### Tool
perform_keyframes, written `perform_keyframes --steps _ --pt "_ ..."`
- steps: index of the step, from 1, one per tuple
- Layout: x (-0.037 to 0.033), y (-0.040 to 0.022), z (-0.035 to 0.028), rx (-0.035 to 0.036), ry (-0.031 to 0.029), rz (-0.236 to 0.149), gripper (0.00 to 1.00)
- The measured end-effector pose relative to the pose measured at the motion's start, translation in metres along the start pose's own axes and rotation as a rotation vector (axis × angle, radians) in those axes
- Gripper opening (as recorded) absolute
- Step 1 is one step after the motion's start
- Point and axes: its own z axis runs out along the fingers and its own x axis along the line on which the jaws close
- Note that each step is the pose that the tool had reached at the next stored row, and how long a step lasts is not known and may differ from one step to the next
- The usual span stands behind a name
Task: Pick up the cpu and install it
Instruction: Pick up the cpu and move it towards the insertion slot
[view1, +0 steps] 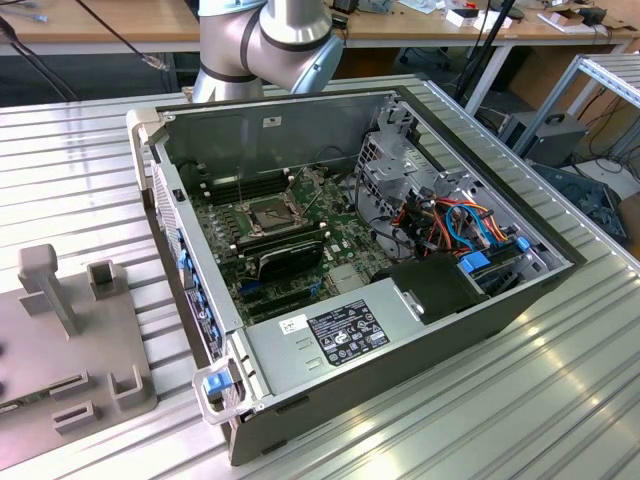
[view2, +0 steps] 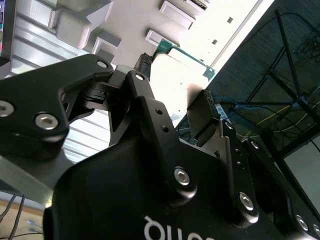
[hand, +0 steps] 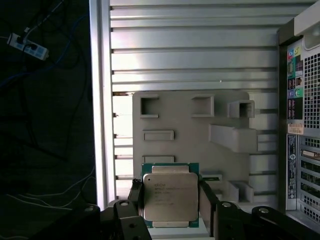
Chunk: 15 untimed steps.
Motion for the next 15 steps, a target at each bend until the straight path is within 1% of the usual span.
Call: perform_keyframes --steps 8,15 --pt "-0.0063 0.0002 0.0 0.0 0.0 0.0 0.54" --pt "-0.0089 0.0002 0.0001 -0.0001 0.0001 0.0 0.54"
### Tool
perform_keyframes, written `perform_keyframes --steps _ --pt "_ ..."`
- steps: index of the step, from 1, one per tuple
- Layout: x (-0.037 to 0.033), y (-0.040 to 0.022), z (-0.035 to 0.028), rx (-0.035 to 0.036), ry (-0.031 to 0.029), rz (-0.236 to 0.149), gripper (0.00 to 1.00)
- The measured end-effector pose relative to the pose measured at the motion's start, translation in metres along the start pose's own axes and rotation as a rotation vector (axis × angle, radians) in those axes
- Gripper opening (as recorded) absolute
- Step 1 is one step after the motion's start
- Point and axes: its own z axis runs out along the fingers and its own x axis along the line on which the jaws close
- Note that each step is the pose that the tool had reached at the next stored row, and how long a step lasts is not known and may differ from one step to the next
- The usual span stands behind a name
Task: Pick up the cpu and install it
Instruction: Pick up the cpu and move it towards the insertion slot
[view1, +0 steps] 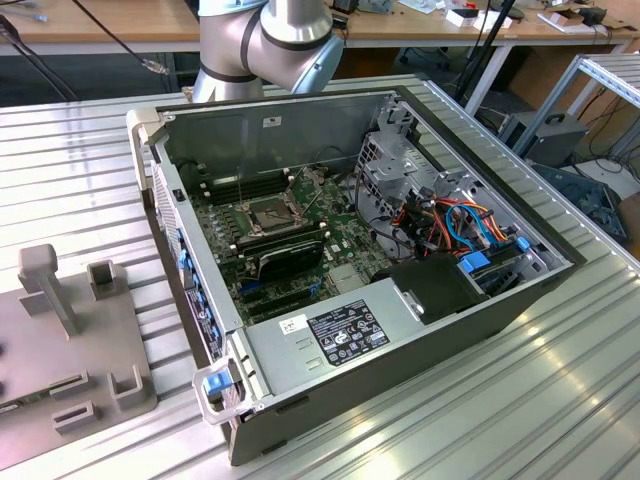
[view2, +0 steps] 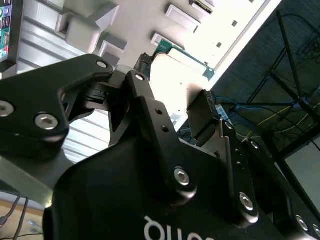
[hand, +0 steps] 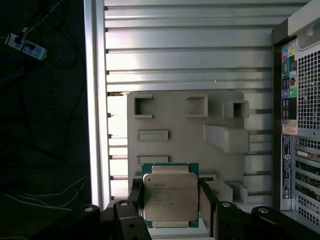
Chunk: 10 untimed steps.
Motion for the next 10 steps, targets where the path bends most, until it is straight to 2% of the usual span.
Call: perform_keyframes --steps 10 --pt "-0.0025 0.0001 0.0 0.0 0.0 0.0 0.54"
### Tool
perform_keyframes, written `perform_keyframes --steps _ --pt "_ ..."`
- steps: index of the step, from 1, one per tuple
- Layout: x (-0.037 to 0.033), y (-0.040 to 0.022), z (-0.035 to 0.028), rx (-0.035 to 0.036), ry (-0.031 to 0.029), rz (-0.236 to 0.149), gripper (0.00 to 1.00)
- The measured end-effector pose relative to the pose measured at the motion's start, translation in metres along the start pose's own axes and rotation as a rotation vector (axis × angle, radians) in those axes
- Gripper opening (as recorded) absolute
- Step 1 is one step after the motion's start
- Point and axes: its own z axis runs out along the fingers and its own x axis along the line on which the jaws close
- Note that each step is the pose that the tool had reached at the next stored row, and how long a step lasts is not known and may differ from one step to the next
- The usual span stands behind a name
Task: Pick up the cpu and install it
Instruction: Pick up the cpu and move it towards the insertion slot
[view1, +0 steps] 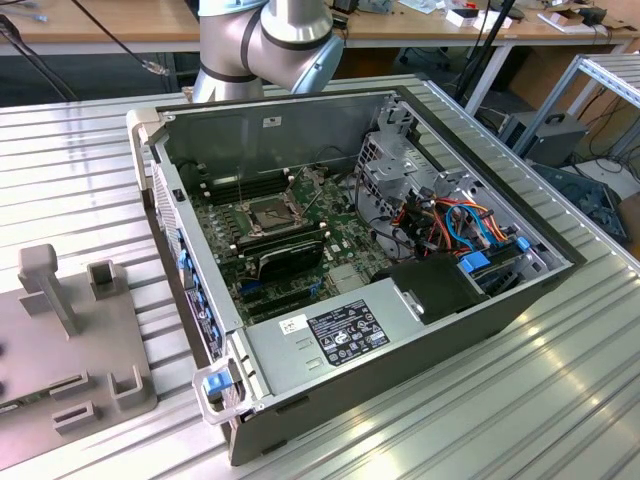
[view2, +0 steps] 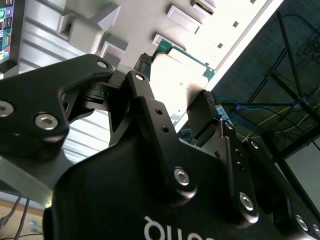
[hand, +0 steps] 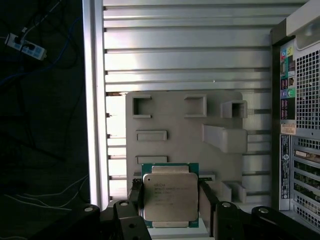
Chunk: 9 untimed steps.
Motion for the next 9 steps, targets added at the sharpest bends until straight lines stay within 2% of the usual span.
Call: perform_keyframes --steps 9 --pt "-0.002 0.0 0.0 0.0 0.0 0.0 0.54"
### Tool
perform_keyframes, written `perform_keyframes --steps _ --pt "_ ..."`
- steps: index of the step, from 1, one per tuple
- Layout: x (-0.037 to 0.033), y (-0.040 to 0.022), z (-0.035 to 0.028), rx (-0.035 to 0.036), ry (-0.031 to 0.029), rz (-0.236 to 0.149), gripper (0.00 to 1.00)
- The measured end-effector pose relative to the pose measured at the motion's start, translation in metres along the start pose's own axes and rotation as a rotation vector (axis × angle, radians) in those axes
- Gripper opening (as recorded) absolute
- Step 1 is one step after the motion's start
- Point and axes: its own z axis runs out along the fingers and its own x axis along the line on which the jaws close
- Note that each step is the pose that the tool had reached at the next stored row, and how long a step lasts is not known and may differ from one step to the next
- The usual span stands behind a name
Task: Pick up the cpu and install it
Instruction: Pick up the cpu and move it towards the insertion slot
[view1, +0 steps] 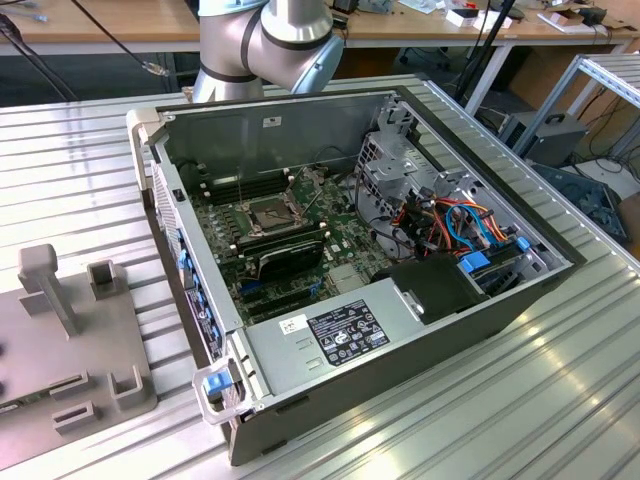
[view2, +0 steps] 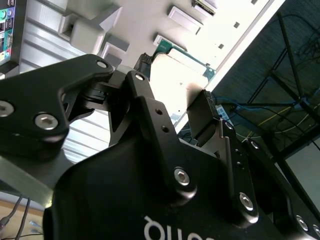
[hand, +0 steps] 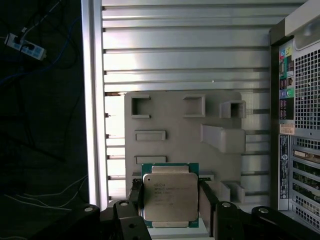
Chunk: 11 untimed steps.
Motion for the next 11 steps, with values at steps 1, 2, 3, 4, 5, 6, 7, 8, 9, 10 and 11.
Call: perform_keyframes --steps 1,2,3,4,5,6,7,8,9,10,11 --pt "-0.0002 0.0 0.0 0.0 -0.0001 0.0 0.54" --pt "-0.0004 0.0 0.0 0.0 0.0 0.0 0.54" --pt "-0.0006 0.0 0.0 0.0 0.0 0.0 0.54" --pt "-0.0008 0.0 0.0 0.0 0.0 0.0 0.54" --pt "-0.001 0.0 0.0 0.0 -0.0001 0.0 0.54" --pt "-0.0017 0.0 0.0 0.0 0.0 0.0 0.54" --pt "-0.0024 0.0001 0.0 0.0 0.0 0.0 0.54" --pt "-0.0026 0.0001 0.0 0.0 0.0 0.0 0.54" --pt "-0.0028 0.0001 0.0 0.0 -0.0001 0.0 0.54" --pt "-0.003 0.0001 0.0 0.0 -0.0001 0.0 0.54" --pt "-0.0033 0.0001 0.0 0.0 0.0 0.0 0.54"
